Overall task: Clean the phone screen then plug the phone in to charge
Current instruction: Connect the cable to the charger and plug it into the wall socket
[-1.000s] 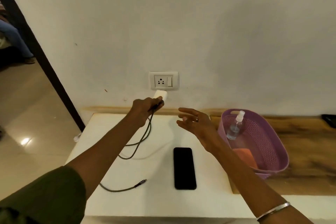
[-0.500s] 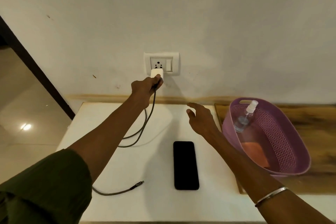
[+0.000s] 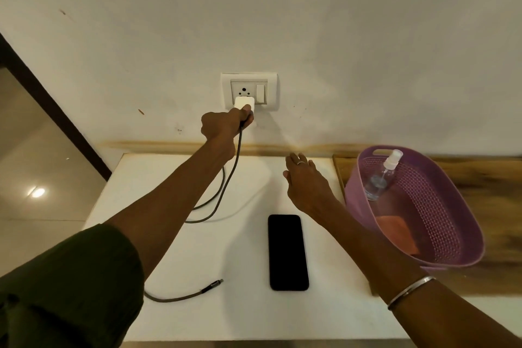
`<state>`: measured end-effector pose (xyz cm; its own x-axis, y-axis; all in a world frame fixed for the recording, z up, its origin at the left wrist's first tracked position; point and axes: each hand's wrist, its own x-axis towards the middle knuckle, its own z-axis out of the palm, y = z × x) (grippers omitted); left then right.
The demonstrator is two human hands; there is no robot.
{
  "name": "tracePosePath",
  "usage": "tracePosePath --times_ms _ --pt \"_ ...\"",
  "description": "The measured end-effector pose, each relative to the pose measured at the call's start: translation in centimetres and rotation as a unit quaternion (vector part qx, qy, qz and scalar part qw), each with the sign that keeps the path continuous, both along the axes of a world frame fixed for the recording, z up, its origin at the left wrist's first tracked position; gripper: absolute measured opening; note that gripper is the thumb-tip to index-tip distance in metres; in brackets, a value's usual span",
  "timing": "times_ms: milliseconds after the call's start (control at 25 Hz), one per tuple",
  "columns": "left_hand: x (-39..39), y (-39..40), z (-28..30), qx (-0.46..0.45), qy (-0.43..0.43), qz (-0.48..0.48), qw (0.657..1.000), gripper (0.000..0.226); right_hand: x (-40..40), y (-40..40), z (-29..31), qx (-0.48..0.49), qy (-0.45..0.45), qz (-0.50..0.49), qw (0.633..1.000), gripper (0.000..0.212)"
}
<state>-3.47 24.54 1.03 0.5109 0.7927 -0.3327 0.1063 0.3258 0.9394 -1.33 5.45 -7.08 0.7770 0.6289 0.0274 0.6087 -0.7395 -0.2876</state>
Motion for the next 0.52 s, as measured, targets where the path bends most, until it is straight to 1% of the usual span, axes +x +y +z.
tracePosePath --times_ms 80,200,320,360,440,520 --pt "0.4 0.3 -0.1 -0.009 -0.003 0.014 1.0 0.03 0.1 0.0 -0.2 -0.007 -0.007 0.008 1.0 0.04" --pt "1.1 0.3 0.4 -0.021 -0.003 0.015 1.0 0.028 -0.1 0.0 -0.5 -0.002 -0.006 0.002 1.0 0.041" --pt "1.6 0.4 1.1 -0.033 -0.013 0.028 0.999 0.01 0.2 0.4 -1.1 0.004 -0.003 0.009 1.0 0.043" --pt "1.7 0.3 1.2 -0.049 -0.02 0.035 0.998 0.009 0.3 0.5 -1.4 0.002 0.005 0.009 1.0 0.043" --pt "1.8 0.2 1.4 -0.07 -0.037 0.039 0.996 0.016 0.3 0.8 -2.1 0.007 0.016 0.01 1.0 0.044" --pt "1.9 0.1 1.5 -0.072 -0.043 0.041 0.996 0.017 0.1 1.1 -2.5 0.012 0.032 0.014 0.999 0.044"
